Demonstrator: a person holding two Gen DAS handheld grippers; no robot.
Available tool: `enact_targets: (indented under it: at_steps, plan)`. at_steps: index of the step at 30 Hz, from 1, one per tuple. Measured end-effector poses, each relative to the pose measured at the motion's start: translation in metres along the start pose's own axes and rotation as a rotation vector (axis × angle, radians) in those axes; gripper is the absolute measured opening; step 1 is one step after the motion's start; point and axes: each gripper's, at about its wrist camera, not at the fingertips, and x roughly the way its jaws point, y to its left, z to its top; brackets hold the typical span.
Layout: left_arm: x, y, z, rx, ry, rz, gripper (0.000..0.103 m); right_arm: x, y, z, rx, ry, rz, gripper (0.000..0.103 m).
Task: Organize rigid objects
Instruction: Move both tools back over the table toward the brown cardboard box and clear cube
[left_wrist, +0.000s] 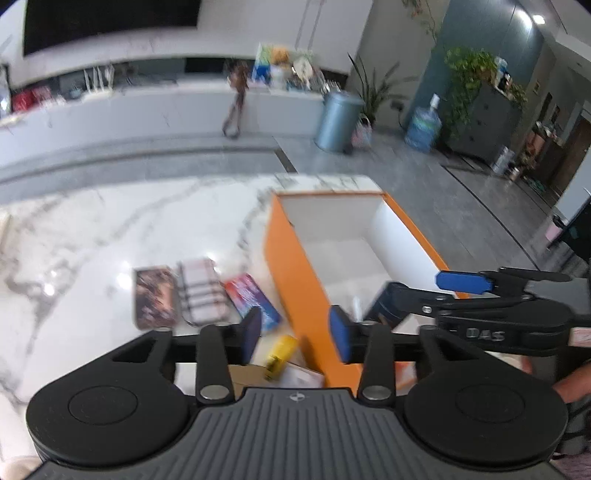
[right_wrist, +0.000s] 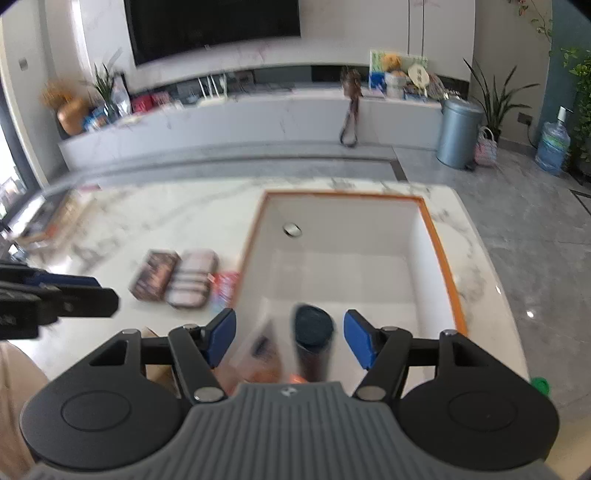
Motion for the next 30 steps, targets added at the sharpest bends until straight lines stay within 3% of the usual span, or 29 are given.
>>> enact_targets:
  at_steps: [3, 5, 9, 14, 16, 20, 30]
  plan:
    - [-0.008, 0.014, -0.003, -0.006, -0.021, 0.047, 0.060, -0.005, 0.012, 0.004, 0.009, -0.030, 0.059, 0.066]
    - [-0.012, 0.026, -0.006, -0.028, -0.032, 0.070, 0.074, -0.004, 0.024, 0.005, 0.001, -0.045, 0.094, 0.066]
    - [-0.009, 0.049, -0.014, -0.046, 0.000, 0.062, 0.085, 0.008, 0.051, 0.008, -0.035, -0.053, 0.153, 0.066]
    - [0.004, 0.056, -0.032, 0.059, 0.058, 0.009, 0.086, 0.037, 0.086, 0.006, -0.164, 0.033, 0.151, 0.058]
    - [0.015, 0.055, -0.039, 0.108, 0.102, -0.017, 0.087, 0.046, 0.091, 0.004, -0.202, 0.064, 0.140, 0.050]
    - [0.037, 0.050, -0.048, 0.158, 0.160, -0.043, 0.089, 0.058, 0.093, -0.004, -0.249, 0.109, 0.116, 0.047]
    - [0.090, 0.048, -0.060, 0.147, 0.256, -0.065, 0.089, 0.070, 0.093, -0.013, -0.295, 0.165, 0.096, 0.042]
